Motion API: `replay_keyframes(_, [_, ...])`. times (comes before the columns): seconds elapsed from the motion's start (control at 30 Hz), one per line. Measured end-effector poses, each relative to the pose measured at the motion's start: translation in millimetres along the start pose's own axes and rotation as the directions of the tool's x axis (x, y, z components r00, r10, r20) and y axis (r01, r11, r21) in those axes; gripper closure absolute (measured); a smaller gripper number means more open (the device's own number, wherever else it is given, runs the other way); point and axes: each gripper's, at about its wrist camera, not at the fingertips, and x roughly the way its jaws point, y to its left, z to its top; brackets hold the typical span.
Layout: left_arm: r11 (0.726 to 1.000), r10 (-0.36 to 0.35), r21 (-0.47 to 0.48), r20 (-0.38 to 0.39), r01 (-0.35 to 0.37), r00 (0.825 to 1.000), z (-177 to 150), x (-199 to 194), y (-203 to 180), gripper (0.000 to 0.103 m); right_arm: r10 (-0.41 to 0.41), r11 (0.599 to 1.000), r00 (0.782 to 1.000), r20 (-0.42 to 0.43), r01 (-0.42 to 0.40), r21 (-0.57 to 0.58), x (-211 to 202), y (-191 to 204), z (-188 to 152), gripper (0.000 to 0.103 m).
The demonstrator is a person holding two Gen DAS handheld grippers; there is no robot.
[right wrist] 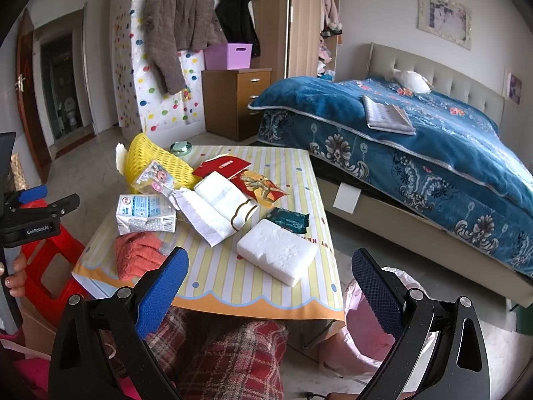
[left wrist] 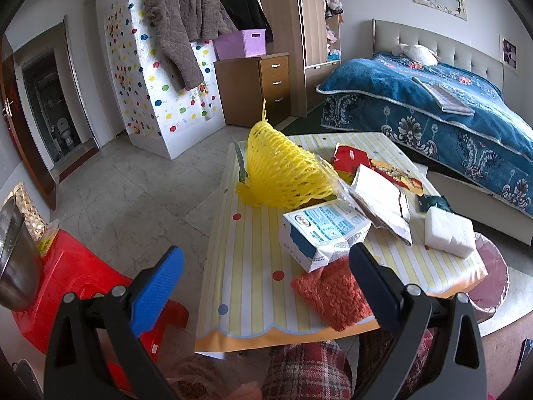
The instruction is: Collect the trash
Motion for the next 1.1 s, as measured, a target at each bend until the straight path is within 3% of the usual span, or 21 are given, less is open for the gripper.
replay_keyframes(0.1, [1.0, -0.014, 0.003, -0.02, 0.014, 1.0, -3.6, 6.4, -13.2, 0.007, -0.012, 1.0, 1.0, 0.013, 0.012, -0.003, 3.3, -2.7, -1.1, 0.006])
replay_keyframes(0.23, [0.997, -0.076, -0.011, -0.073, 0.076, 0.994, -11.6, 22.2, -25.1, 0.007, -0.025, 1.0, 0.991, -0.132, 0.022, -0.02, 24.1, -8.5, -14.6, 0.006])
replay_keyframes(0.47, [0.983, -0.173, 0.037, -0.14, 0.179, 0.975, -31.4, 57.8, -60.0, 0.007, 0.045, 0.998, 0.987, -0.152, -0.039, 0.042, 40.4, -21.0, -27.6, 0.006])
replay_keyframes(0.57, [0.978, -0.201, 0.023, -0.155, 0.207, 0.967, -33.7, 74.0, -67.7, 0.008, 0.009, 1.0, 0.99, -0.143, -0.01, -0.009, 43.7, -19.7, -29.3, 0.006])
replay_keyframes(0.73, [0.974, -0.222, 0.007, -0.196, 0.228, 0.955, -38.6, 101.8, -79.1, 0.019, -0.017, 1.0, 0.988, -0.152, 0.015, -0.016, 50.4, -24.5, -30.8, 0.006])
replay_keyframes(0.87, [0.973, -0.218, 0.03, -0.201, 0.228, 0.955, -41.7, 104.3, -83.9, 0.039, -0.012, 1.0, 0.985, -0.169, 0.016, 0.021, 55.2, -28.9, -32.9, 0.009])
replay_keyframes(0.93, [0.971, -0.222, 0.041, -0.189, 0.234, 0.957, -38.5, 96.8, -79.4, 0.069, 0.004, 1.0, 0.985, -0.175, 0.0, 0.025, 56.2, -28.8, -32.4, 0.013])
replay_keyframes(0.97, [0.972, -0.22, 0.049, -0.176, 0.231, 0.96, -35.3, 90.3, -74.0, 0.077, 0.011, 1.0, 0.985, -0.173, -0.008, 0.023, 56.1, -28.3, -32.3, 0.018])
replay_keyframes(1.0, [0.971, -0.223, 0.053, -0.163, 0.234, 0.961, -32.5, 85.7, -69.8, 0.091, 0.008, 1.0, 0.985, -0.173, -0.005, 0.02, 56.4, -27.1, -31.6, 0.039])
replay_keyframes(1.1, [0.974, -0.212, 0.058, -0.106, 0.219, 0.972, -21.3, 70.1, -52.6, 0.091, 0.036, 0.999, 0.984, -0.175, -0.031, 0.033, 60.8, -24.8, -29.6, 0.049])
